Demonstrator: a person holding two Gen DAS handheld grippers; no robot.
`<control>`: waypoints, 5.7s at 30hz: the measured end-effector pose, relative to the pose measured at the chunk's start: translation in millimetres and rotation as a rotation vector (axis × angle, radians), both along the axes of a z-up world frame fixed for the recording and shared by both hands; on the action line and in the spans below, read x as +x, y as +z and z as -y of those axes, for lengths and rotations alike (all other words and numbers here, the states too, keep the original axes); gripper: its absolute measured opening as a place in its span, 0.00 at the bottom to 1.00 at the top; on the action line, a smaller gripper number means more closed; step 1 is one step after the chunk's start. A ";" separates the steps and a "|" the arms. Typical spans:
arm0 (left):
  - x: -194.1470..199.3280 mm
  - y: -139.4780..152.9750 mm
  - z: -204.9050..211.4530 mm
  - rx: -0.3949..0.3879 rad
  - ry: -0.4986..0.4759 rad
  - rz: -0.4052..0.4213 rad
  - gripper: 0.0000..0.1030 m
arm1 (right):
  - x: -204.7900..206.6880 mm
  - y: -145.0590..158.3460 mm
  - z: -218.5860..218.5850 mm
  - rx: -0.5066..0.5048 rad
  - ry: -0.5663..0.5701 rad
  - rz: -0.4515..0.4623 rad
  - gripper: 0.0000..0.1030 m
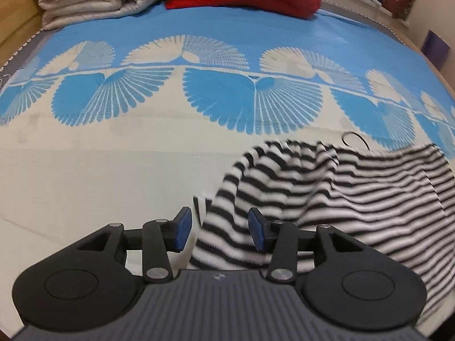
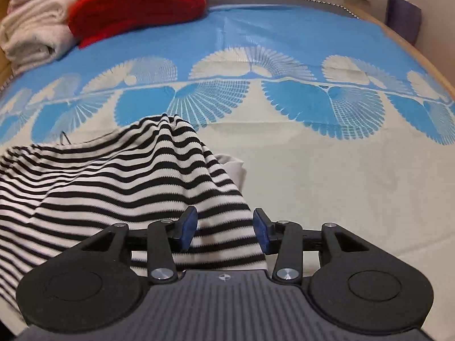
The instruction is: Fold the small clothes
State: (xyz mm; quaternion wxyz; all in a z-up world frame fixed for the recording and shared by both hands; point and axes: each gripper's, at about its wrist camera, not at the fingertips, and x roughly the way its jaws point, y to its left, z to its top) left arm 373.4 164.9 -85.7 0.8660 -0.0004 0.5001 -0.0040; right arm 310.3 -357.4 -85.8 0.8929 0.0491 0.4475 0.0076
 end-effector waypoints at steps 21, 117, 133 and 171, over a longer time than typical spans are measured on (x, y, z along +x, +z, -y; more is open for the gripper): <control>37.0 -21.5 3.3 -0.019 0.073 0.009 0.24 | 47.3 -4.0 -0.9 0.029 -0.195 0.079 0.02; -45.4 -6.8 -72.1 -0.077 0.110 -0.140 0.11 | -60.7 56.4 31.3 0.129 -0.186 0.140 0.54; -36.3 81.6 97.9 -0.470 -0.203 0.014 0.10 | -63.7 58.0 28.1 0.159 -0.167 0.149 0.54; -54.3 63.8 148.3 -0.379 -0.382 -0.033 0.45 | -67.1 64.7 -37.6 0.391 0.267 0.069 0.05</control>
